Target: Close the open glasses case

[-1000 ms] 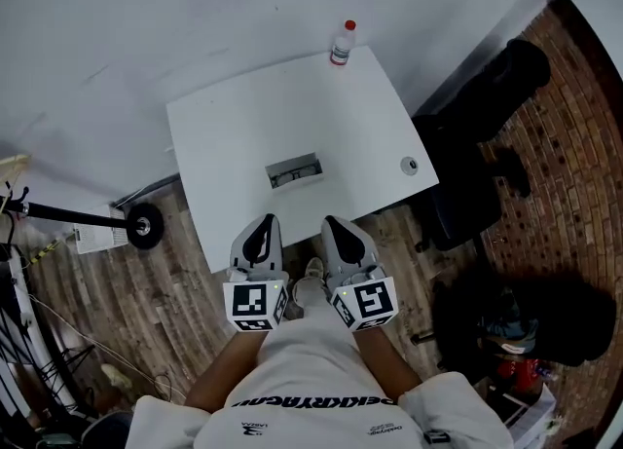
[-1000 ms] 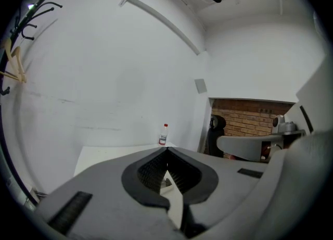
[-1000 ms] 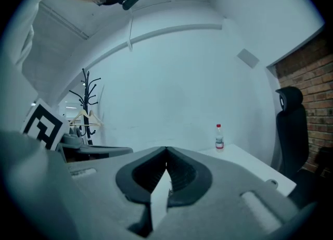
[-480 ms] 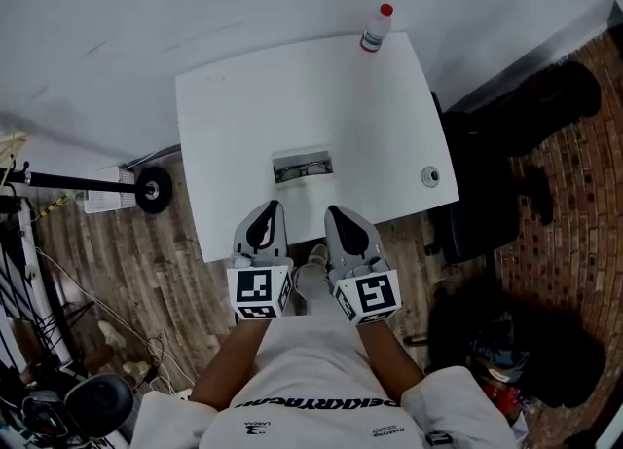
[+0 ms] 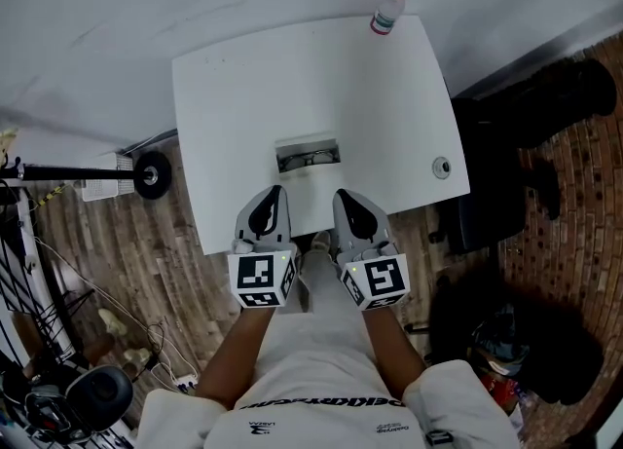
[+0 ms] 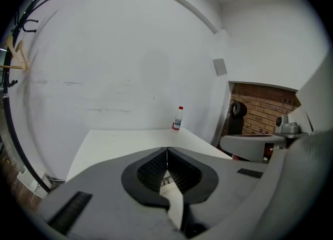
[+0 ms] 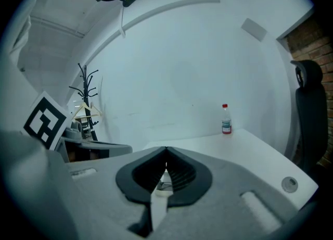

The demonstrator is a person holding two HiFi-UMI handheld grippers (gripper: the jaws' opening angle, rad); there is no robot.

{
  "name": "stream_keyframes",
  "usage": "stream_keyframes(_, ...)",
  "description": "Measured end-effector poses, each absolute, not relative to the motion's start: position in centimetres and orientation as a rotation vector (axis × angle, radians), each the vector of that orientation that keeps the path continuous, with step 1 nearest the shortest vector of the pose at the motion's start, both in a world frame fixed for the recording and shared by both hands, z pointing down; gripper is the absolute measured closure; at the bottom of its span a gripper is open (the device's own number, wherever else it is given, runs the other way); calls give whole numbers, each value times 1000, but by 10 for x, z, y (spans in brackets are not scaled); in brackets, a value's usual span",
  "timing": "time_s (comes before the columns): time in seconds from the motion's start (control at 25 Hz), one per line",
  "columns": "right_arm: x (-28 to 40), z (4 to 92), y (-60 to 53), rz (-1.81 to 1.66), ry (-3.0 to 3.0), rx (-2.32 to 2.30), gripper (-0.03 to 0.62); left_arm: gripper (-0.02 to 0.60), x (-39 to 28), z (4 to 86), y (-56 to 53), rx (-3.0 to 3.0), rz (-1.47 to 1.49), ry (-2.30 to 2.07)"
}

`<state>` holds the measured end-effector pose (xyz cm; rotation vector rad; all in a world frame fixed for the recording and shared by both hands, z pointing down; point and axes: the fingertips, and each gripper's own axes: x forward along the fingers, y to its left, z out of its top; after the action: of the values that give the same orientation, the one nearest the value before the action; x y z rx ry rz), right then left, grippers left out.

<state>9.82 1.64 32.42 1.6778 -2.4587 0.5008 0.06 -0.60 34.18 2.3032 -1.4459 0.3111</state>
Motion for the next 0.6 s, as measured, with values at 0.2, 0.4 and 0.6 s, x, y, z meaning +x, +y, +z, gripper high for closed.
stream_keyframes(0.2, 86, 340, 11, 523, -2430, 1676, 592, 581, -12, 358, -15, 2299, 324, -1415)
stream_keyframes(0.4, 73, 349, 7, 529, -2409, 1682, 592, 560, -22, 374, -26, 2288, 321, -1380)
stream_keyframes(0.6, 74, 361, -1, 535, -2382, 1705, 592, 547, -24, 396, -38, 2290, 327, -1366)
